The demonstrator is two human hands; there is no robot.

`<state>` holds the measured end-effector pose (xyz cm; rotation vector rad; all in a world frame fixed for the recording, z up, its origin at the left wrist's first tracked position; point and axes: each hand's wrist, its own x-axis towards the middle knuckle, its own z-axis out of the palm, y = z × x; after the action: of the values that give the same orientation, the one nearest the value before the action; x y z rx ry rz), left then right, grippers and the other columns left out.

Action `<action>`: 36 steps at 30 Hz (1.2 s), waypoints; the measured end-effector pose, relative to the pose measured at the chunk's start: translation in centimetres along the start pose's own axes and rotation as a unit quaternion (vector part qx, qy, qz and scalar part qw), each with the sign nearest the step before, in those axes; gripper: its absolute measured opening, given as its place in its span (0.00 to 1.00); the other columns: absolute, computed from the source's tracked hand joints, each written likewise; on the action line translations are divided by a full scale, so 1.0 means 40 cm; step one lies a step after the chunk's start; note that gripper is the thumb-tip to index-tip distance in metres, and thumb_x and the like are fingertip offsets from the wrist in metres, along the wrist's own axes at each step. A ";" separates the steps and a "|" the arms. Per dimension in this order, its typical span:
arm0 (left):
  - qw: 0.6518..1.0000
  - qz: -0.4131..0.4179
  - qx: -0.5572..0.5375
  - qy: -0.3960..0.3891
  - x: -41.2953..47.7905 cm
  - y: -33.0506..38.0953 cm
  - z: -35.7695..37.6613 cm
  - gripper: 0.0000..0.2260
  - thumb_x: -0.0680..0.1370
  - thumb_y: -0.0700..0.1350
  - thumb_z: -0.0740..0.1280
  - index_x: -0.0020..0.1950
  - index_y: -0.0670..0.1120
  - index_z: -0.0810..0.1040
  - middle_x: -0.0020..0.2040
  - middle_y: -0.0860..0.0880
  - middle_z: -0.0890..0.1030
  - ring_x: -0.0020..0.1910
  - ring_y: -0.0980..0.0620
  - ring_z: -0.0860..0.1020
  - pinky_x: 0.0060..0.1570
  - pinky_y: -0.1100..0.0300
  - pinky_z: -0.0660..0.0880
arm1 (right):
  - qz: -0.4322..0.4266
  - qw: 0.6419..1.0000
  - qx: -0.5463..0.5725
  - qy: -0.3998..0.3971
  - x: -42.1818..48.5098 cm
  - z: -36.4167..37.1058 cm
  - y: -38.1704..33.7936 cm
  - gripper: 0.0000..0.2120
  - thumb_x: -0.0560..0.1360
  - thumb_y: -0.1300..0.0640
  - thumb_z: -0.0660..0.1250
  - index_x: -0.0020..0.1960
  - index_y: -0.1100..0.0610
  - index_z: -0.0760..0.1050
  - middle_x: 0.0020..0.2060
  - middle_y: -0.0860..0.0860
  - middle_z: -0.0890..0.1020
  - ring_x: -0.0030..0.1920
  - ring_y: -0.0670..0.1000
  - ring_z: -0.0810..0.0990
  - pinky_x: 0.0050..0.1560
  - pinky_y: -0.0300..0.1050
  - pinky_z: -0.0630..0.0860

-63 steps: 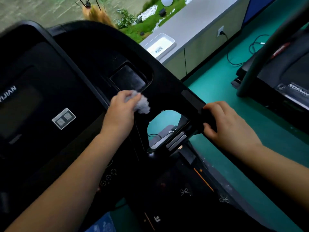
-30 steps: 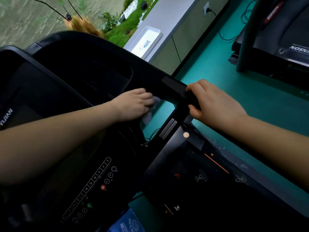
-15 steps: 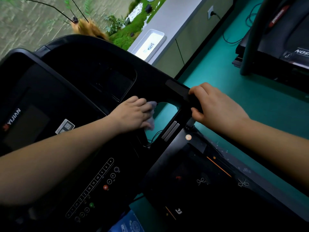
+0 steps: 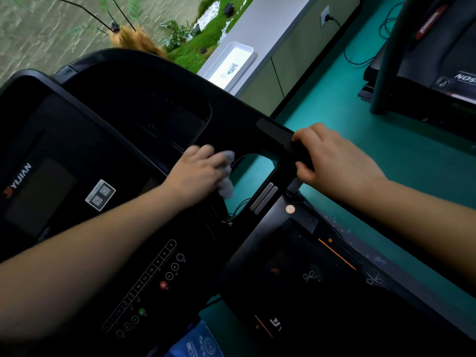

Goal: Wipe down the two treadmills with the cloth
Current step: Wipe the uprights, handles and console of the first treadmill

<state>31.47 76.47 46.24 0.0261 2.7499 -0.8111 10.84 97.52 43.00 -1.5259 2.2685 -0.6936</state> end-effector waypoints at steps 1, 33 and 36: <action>0.999 0.030 0.014 0.003 0.046 -0.010 0.005 0.15 0.74 0.54 0.57 0.46 0.53 0.83 0.55 0.55 0.79 0.47 0.48 0.72 0.42 0.54 0.62 | 0.001 1.000 0.000 0.001 0.000 0.000 0.000 0.19 0.73 0.52 0.64 0.62 0.53 0.66 0.55 0.54 0.72 0.53 0.59 0.73 0.51 0.57 0.75; 0.962 -0.137 -0.126 -0.201 -0.048 0.165 -0.079 0.21 0.81 0.59 0.50 0.70 0.55 0.71 0.74 0.50 0.64 0.58 0.45 0.70 0.47 0.54 0.64 | -0.001 1.000 0.002 0.000 0.005 0.002 0.002 0.19 0.72 0.51 0.65 0.61 0.53 0.67 0.54 0.55 0.72 0.53 0.60 0.74 0.52 0.58 0.76; 0.926 -0.224 -0.198 -0.231 -0.040 0.249 -0.093 0.23 0.81 0.60 0.53 0.74 0.52 0.65 0.76 0.45 0.61 0.65 0.44 0.67 0.58 0.51 0.68 | 0.003 1.000 0.002 -0.001 0.005 0.001 0.001 0.20 0.72 0.51 0.65 0.61 0.53 0.67 0.54 0.55 0.72 0.53 0.61 0.74 0.53 0.58 0.75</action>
<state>32.99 86.95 44.40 -0.7917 2.4208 -0.2793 10.74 97.33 42.93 -1.5157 2.2674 -0.6940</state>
